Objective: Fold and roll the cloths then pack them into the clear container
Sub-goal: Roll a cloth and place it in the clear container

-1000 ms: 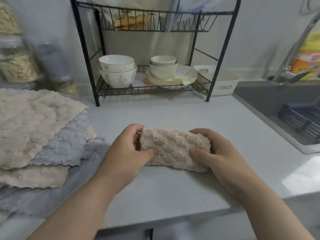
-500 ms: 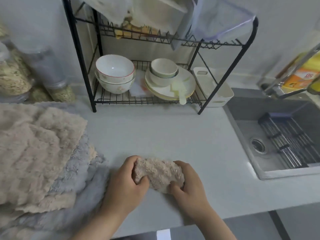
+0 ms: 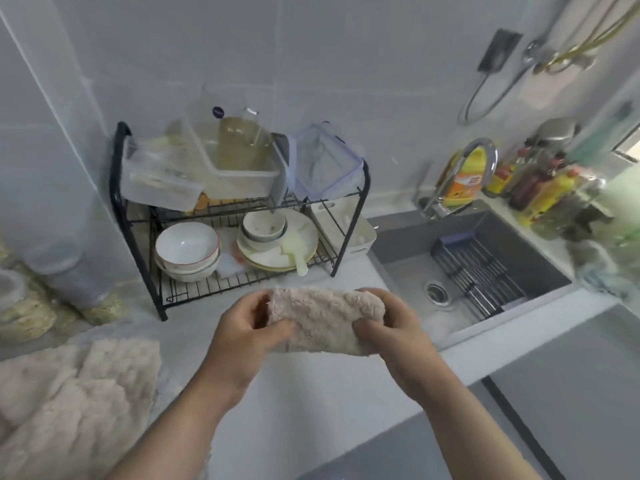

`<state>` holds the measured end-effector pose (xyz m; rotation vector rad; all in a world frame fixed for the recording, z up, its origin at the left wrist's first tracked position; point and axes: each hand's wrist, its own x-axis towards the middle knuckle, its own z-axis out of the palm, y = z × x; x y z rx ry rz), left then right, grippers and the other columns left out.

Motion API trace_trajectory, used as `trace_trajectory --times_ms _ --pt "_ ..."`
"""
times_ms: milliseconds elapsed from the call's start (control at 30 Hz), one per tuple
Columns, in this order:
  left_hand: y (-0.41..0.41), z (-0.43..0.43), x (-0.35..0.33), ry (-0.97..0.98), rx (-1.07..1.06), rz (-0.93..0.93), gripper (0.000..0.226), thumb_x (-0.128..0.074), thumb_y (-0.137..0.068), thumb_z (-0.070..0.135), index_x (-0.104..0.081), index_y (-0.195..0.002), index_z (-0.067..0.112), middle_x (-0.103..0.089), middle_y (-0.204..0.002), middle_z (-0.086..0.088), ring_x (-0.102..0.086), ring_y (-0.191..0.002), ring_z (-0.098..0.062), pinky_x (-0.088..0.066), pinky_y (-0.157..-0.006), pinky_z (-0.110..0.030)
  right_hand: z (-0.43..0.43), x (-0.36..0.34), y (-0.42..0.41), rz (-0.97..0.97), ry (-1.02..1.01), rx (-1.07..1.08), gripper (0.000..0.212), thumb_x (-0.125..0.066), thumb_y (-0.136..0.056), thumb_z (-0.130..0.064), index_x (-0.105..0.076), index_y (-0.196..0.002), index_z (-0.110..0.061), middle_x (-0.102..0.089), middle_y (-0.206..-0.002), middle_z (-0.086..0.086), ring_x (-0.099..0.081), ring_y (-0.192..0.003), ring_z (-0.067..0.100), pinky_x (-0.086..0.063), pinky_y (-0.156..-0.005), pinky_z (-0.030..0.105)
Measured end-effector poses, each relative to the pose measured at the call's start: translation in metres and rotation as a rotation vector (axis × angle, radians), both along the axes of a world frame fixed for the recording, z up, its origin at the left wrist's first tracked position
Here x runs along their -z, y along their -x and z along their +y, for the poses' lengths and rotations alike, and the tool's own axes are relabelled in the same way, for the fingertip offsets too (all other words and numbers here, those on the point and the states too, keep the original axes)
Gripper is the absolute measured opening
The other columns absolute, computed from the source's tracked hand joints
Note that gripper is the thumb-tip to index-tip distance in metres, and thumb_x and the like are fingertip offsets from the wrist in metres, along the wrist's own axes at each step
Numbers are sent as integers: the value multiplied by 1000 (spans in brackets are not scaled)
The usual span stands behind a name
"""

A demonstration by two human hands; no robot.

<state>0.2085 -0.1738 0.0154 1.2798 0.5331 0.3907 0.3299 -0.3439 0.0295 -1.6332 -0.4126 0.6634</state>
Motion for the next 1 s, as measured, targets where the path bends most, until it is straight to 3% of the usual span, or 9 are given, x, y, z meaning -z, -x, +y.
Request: trace_trajectory --times_ms 100,200,400,567,667,833,1000 --pt "-18 -12 -33 117 116 -112 36 -70 -68 -2 -68 -101 12 -75 -93 -6 -71 -83 -16 -54 -64 -20 -26 -36 -4 19 -161 88 35 -63 -73 -5 -68 -106 -17 -70 -96 12 -65 -86 24 -52 -72 37" --pt "-40 -30 -53 181 191 -154 38 -68 -65 3 -67 -102 11 -75 -96 -9 -71 -87 -21 -56 -72 -30 -57 -63 -6 14 -271 173 40 -72 -75 1 -64 -112 -11 -69 -104 21 -67 -89 31 -55 -73 38" --pt "-94 -86 -90 148 318 -217 47 -74 -68 -2 -61 -112 8 -74 -95 -8 -71 -86 -20 -57 -68 -28 -124 -90 -21 -81 -372 375 39 -77 -71 -10 -69 -108 -16 -71 -106 19 -69 -96 34 -55 -75 38" --pt "-141 -150 -110 132 431 -240 50 -72 -66 7 -60 -114 4 -72 -103 -16 -71 -92 -27 -59 -72 -32 -190 -106 -39 -147 -418 514 38 -78 -73 -5 -69 -109 -16 -70 -108 19 -67 -100 36 -53 -81 43" --pt "-167 -190 -119 94 505 -240 51 -79 -64 2 -62 -112 5 -72 -104 -16 -71 -92 -27 -58 -72 -33 -233 -113 -53 -192 -452 583 33 -72 -79 -2 -69 -109 -16 -69 -110 21 -66 -103 40 -53 -88 51" --pt "-210 -250 -134 50 583 -263 31 -65 -81 -6 -62 -109 6 -73 -100 -15 -71 -87 -24 -59 -70 -31 -296 -119 -80 -262 -443 693 31 -64 -86 4 -70 -108 -17 -71 -104 19 -67 -100 38 -54 -87 49" --pt "-248 -319 -145 52 682 -309 31 -67 -78 -9 -62 -105 5 -73 -99 -16 -71 -86 -26 -59 -69 -32 -359 -120 -98 -302 -458 801 35 -66 -83 0 -65 -116 -13 -71 -107 18 -67 -102 35 -54 -87 46"
